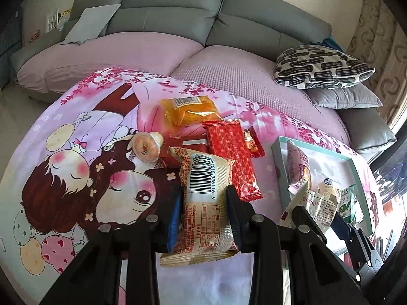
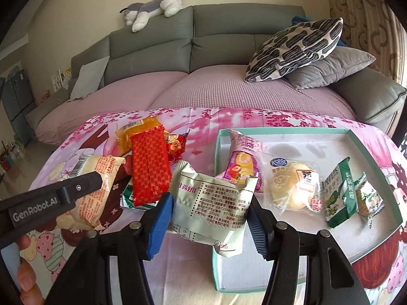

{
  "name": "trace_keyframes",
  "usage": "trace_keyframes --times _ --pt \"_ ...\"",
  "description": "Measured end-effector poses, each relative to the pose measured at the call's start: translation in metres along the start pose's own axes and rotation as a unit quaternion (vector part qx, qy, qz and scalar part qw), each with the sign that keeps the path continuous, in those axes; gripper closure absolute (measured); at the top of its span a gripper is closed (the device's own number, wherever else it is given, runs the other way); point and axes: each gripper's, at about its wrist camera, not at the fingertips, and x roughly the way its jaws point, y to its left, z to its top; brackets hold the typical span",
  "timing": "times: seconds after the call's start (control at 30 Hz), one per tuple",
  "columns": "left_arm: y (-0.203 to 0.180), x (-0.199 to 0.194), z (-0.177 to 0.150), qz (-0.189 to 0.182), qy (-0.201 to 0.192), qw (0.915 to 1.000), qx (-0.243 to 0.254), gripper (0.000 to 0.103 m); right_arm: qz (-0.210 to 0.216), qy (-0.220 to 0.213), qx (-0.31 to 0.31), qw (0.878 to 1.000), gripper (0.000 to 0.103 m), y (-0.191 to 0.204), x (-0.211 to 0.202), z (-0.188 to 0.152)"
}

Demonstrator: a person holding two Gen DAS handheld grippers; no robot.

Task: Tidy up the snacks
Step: 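Carry both packets into the teal tray and open both tools to release them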

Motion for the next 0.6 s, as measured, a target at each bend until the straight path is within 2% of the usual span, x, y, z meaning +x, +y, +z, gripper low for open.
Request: trace_keyframes --times 0.33,0.6 --pt "-0.053 -0.005 -0.007 -0.035 -0.002 0.9978 0.055 0.068 -0.044 -0.022 0.039 0.998 0.043 -0.048 -0.02 0.005" --pt "-0.1 -0.007 -0.018 -0.065 0.0 0.9924 0.104 0.068 -0.101 -0.043 0.08 0.991 0.043 -0.101 -0.043 0.005"
